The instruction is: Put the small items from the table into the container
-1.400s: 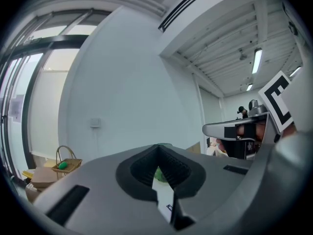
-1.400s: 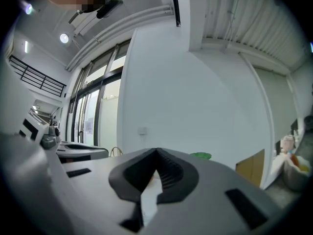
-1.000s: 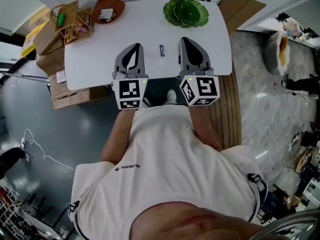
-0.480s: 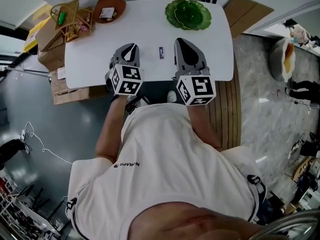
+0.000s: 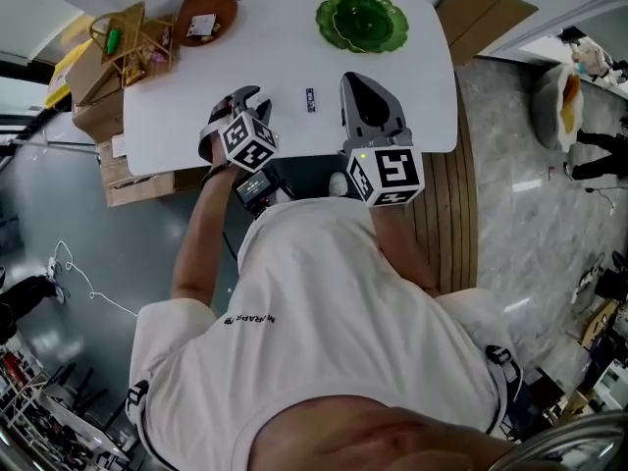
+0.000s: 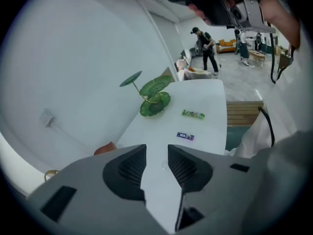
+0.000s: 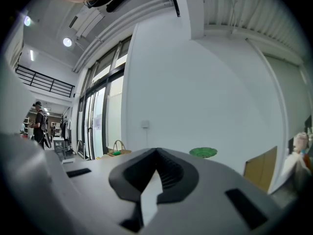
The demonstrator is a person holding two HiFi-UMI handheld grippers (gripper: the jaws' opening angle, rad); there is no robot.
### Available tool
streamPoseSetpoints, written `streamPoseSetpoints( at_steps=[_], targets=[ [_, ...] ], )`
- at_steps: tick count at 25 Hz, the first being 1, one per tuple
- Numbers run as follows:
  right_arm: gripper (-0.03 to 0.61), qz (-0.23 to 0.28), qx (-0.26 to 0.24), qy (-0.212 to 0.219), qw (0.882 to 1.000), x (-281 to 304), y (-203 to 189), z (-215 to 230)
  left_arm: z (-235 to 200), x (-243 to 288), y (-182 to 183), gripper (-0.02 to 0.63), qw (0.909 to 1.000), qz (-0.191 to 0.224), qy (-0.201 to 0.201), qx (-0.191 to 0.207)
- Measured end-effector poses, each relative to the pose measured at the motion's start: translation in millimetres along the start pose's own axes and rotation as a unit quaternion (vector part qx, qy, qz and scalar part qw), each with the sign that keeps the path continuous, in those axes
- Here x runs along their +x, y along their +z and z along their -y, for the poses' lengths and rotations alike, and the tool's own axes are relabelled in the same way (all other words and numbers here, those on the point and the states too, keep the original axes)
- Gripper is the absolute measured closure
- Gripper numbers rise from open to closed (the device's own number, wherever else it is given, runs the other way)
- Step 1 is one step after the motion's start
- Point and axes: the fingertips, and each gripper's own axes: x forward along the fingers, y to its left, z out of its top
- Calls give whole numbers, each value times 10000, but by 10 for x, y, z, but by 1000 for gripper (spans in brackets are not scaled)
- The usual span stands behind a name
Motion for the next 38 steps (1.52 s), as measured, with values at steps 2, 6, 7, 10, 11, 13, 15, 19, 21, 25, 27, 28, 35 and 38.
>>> streamPoseSetpoints(
  at_steps=[2, 6, 7, 10, 11, 13, 15, 19, 21, 25, 27, 28, 35, 38],
  targets=[
    [574, -14, 24, -28, 10000, -14, -19, 44, 44, 108, -67, 481, 9996, -125, -167, 197],
    [574, -56, 36, -19, 10000, -17, -45, 92, 136, 343, -231, 466, 9952, -280, -626, 694],
    [574, -63, 37, -14, 10000, -18, -44, 97, 158, 393, -278, 463, 9930, -342, -743, 847],
    [574, -79, 52, -4, 10000, -13, -46, 108, 220, 498, -381, 430, 9865, -485, -1077, 1133],
    [574, -79, 52, -2, 10000, -6, -47, 111, 240, 527, -396, 419, 9849, -498, -1182, 1160],
    [574, -80, 42, 1, 10000, 4, -49, 118, 291, 584, -409, 408, 9820, -491, -1396, 1170],
    [574, -96, 42, -2, 9999, 8, -49, 127, 346, 650, -438, 408, 9775, -535, -1559, 1317],
    [574, -141, 62, -3, 9999, 17, -67, 146, 389, 803, -516, 399, 9717, -651, -1738, 1464],
    [574, -167, 74, -10, 9998, 17, -91, 160, 404, 862, -547, 399, 9689, -671, -1855, 1491],
    [574, -226, 102, 5, 9997, 7, -121, 184, 426, 958, -660, 383, 9587, -837, -1986, 1857],
    [574, -237, 116, -12, 9997, -4, -127, 195, 427, 1002, -704, 383, 9548, -876, -2020, 1997],
    [574, -237, 120, -24, 9996, -9, -128, 203, 421, 1025, -722, 383, 9530, -896, -2028, 2065],
    [574, -266, 126, -134, 9995, -49, -157, 274, 438, 1151, -804, 383, 9437, -1075, -2157, 2265],
    [574, -268, 87, -166, 9995, -56, -156, 278, 437, 1170, -889, 383, 9365, -1235, -2250, 2389]
  ],
)
